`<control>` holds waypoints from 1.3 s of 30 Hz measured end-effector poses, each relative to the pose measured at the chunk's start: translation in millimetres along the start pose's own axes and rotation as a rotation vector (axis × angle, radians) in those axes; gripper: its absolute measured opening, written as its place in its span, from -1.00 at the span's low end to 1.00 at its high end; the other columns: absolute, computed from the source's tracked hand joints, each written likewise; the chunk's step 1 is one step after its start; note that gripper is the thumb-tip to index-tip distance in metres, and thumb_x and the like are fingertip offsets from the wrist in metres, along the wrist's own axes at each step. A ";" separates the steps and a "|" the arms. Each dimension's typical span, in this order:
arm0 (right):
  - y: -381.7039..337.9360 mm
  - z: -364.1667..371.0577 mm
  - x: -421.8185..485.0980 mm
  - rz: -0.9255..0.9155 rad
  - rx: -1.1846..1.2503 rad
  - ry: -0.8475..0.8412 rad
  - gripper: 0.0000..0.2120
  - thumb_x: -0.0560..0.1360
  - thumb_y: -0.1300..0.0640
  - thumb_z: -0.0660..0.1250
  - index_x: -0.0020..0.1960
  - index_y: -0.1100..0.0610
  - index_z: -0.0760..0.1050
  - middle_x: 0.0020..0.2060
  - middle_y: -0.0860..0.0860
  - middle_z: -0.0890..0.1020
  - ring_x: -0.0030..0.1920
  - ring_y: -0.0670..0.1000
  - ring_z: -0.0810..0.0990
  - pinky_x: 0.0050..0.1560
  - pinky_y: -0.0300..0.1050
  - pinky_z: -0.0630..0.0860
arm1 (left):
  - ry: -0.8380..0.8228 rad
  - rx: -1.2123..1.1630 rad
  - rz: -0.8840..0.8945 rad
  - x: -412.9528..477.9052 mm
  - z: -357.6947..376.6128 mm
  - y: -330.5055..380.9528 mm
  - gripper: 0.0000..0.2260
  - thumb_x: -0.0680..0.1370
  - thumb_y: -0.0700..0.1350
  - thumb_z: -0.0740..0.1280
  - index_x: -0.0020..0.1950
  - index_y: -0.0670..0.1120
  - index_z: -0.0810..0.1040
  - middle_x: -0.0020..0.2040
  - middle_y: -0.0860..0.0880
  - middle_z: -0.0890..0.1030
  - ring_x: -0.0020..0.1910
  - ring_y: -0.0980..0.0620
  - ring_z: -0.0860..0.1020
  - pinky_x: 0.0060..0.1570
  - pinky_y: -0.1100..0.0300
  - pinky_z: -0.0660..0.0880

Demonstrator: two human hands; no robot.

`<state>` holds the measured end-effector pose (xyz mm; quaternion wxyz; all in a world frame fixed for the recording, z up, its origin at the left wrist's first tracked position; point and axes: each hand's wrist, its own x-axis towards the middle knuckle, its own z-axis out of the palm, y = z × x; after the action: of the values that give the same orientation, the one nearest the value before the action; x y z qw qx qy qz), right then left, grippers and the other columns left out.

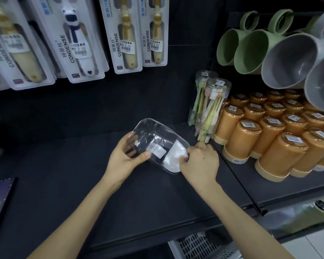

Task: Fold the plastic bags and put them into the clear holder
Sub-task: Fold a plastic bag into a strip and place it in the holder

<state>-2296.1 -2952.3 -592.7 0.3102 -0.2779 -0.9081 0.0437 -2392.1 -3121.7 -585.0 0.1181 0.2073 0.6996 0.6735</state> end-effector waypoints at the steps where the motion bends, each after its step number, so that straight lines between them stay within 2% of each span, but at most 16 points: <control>1: -1.2 -0.7 -3.1 -0.015 0.005 0.007 -0.80 0.07 0.25 0.53 -0.44 0.16 0.50 -0.41 0.09 0.47 -0.41 0.15 0.43 -0.36 -0.12 0.28 | 0.005 0.007 0.011 -4.5 -2.6 0.6 -0.39 0.33 -0.20 0.52 0.32 0.07 0.41 0.21 0.19 0.52 0.14 0.38 0.51 0.13 0.43 0.46; 4: -4.3 -6.5 -13.0 -0.052 0.060 0.049 -0.65 0.09 0.24 0.54 -0.15 0.10 0.57 -0.22 0.06 0.52 -0.26 0.12 0.48 -0.22 -0.04 0.35 | 0.013 0.020 0.026 -14.4 -9.1 0.2 -0.45 0.38 -0.27 0.50 0.23 0.16 0.41 0.18 0.24 0.52 0.12 0.41 0.50 0.09 0.47 0.44; 6: -5.7 -11.1 -17.0 -0.099 0.084 0.078 -0.62 0.11 0.24 0.53 -0.09 0.08 0.56 -0.13 0.07 0.52 -0.20 0.12 0.47 -0.16 -0.03 0.31 | 0.010 0.019 0.018 -18.2 -12.3 -0.6 -0.44 0.38 -0.25 0.51 0.26 0.15 0.40 0.22 0.21 0.51 0.15 0.41 0.49 0.13 0.45 0.45; 9: -5.5 -14.6 -21.3 -0.131 0.119 0.061 -0.78 0.20 0.18 0.48 -0.16 0.05 0.61 -0.08 0.06 0.54 -0.15 0.13 0.49 -0.11 -0.02 0.29 | -0.002 0.022 0.019 -22.6 -13.7 1.0 -0.45 0.38 -0.23 0.51 0.23 0.18 0.40 0.22 0.22 0.50 0.16 0.41 0.48 0.16 0.41 0.45; 11: -4.9 -14.5 -24.3 -0.120 0.129 0.041 -0.89 0.30 0.06 0.36 -0.21 0.04 0.64 -0.06 0.05 0.57 -0.12 0.13 0.51 -0.08 0.00 0.32 | -0.004 0.023 0.033 -25.0 -13.0 3.5 -0.47 0.40 -0.27 0.50 0.20 0.19 0.41 0.17 0.25 0.52 0.12 0.42 0.50 0.13 0.42 0.45; 14: -8.9 -15.6 -26.2 -0.054 0.155 -0.002 -0.66 0.37 -0.14 0.20 -0.26 0.02 0.66 -0.04 0.03 0.61 -0.11 0.11 0.54 -0.04 0.01 0.32 | -0.011 0.026 0.051 -26.6 -12.0 6.5 -0.48 0.41 -0.31 0.48 0.16 0.20 0.41 0.05 0.33 0.58 0.08 0.43 0.51 0.08 0.45 0.45; 18: -10.0 -11.2 -23.7 -0.008 0.110 -0.111 -0.57 0.24 -0.31 0.26 -0.22 0.01 0.66 0.01 0.03 0.61 -0.04 0.13 0.55 0.00 0.00 0.27 | -0.030 0.044 0.058 -26.2 -11.8 9.8 -0.46 0.40 -0.32 0.48 0.15 0.21 0.40 -0.01 0.47 0.56 0.07 0.45 0.51 0.08 0.46 0.45; 22: -9.7 -8.9 -18.5 -0.002 0.037 -0.225 -0.56 0.21 -0.25 0.48 -0.07 0.03 0.65 0.20 0.06 0.54 0.15 0.16 0.47 0.08 0.01 0.15 | -0.047 0.073 0.069 -26.2 -11.3 13.3 -0.46 0.39 -0.31 0.49 0.15 0.22 0.40 0.00 0.48 0.55 0.07 0.45 0.50 0.09 0.47 0.44; 25: -14.0 -7.4 -19.1 -0.031 -0.058 -0.230 -0.53 0.21 -0.21 0.51 -0.05 0.10 0.64 0.21 0.11 0.53 0.14 0.20 0.47 0.09 0.07 0.18 | -0.065 0.093 0.090 -26.0 -9.5 16.7 -0.45 0.39 -0.32 0.49 0.14 0.22 0.39 -0.01 0.50 0.54 0.07 0.47 0.49 0.10 0.49 0.41; 29: -16.2 -8.7 -21.0 -0.045 -0.121 -0.245 -0.48 0.25 -0.21 0.48 0.04 0.15 0.62 0.28 0.14 0.50 0.18 0.21 0.45 0.12 0.11 0.23 | -0.090 0.117 0.112 -24.0 -7.5 20.4 -0.44 0.39 -0.32 0.49 0.16 0.22 0.38 0.01 0.51 0.53 0.10 0.47 0.48 0.11 0.50 0.39; 33: -7.0 -14.3 -18.8 -0.084 -0.042 -0.347 -0.46 0.39 -0.32 0.32 0.22 -0.01 0.55 0.50 0.07 0.24 0.43 0.12 0.23 0.32 0.07 0.08 | -0.067 0.121 0.100 -23.4 -9.4 16.7 -0.43 0.39 -0.27 0.50 0.17 0.25 0.37 0.03 0.42 0.56 0.10 0.47 0.47 0.12 0.47 0.41; 34: -4.1 -15.2 -19.3 -0.089 -0.018 -0.363 -0.47 0.39 -0.34 0.28 0.21 -0.04 0.56 0.51 0.06 0.22 0.45 0.10 0.21 0.34 0.06 0.06 | -0.059 0.117 0.093 -23.4 -10.0 15.6 -0.43 0.39 -0.27 0.51 0.17 0.26 0.37 0.05 0.37 0.56 0.10 0.47 0.47 0.12 0.45 0.41; 36: 0.3 -18.2 -21.5 -0.116 0.002 -0.311 -0.51 0.34 -0.32 0.28 0.10 -0.04 0.62 0.44 0.10 0.35 0.39 0.14 0.32 0.33 0.12 0.13 | -0.048 0.111 0.081 -23.2 -10.8 13.8 -0.43 0.39 -0.26 0.51 0.17 0.27 0.37 0.12 0.31 0.52 0.11 0.47 0.47 0.14 0.41 0.42; 39: 4.8 -17.2 -22.4 -0.147 0.019 -0.179 -0.56 0.16 -0.23 0.46 -0.07 0.00 0.67 0.23 0.16 0.56 0.18 0.21 0.53 0.21 0.15 0.24 | -0.044 0.107 0.067 -22.8 -12.2 12.1 -0.44 0.39 -0.25 0.52 0.16 0.26 0.38 0.16 0.29 0.50 0.12 0.47 0.47 0.19 0.35 0.41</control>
<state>-2269.0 -2961.7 -592.1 0.2328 -0.2028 -0.9496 0.0540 -2375.8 -3142.7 -574.8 0.0998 0.2514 0.7245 0.6340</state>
